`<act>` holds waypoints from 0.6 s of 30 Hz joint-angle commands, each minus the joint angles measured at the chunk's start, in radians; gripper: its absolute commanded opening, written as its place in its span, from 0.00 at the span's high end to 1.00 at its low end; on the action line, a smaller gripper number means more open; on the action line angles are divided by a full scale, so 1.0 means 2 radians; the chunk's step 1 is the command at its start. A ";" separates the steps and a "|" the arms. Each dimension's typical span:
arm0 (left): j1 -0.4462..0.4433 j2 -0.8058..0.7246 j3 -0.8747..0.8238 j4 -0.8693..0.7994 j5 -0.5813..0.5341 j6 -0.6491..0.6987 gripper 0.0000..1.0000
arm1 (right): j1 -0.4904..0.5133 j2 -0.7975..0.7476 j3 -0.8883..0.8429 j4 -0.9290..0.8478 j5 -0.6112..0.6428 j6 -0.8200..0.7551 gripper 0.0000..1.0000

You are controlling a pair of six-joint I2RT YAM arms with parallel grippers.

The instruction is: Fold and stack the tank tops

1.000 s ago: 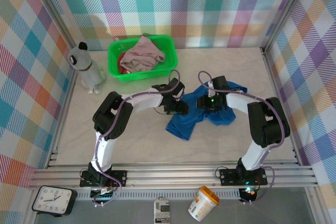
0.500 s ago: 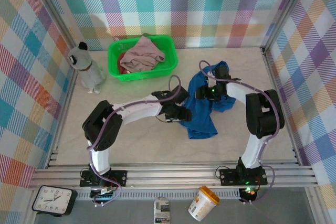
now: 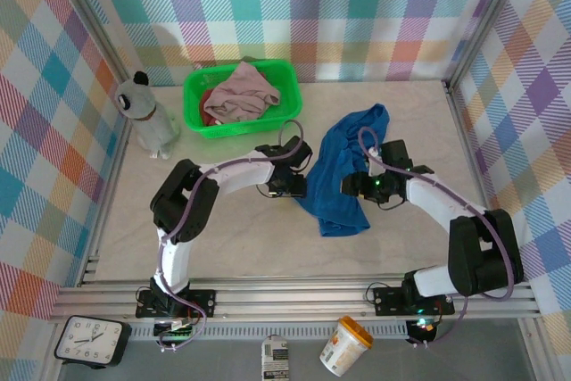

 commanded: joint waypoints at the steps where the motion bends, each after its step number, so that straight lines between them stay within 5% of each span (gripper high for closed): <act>1: 0.001 0.020 0.028 0.018 0.018 0.015 0.59 | 0.013 -0.028 -0.028 -0.016 0.002 0.036 0.34; 6: 0.001 0.032 0.024 0.019 0.021 0.022 0.62 | 0.019 -0.065 -0.054 -0.038 0.082 0.059 0.34; 13: 0.003 0.024 0.041 0.020 0.043 0.020 0.99 | 0.023 -0.054 -0.078 -0.020 0.080 0.073 0.39; 18: 0.003 -0.011 0.061 -0.005 0.039 0.029 1.00 | 0.037 -0.032 -0.079 -0.010 0.087 0.069 0.41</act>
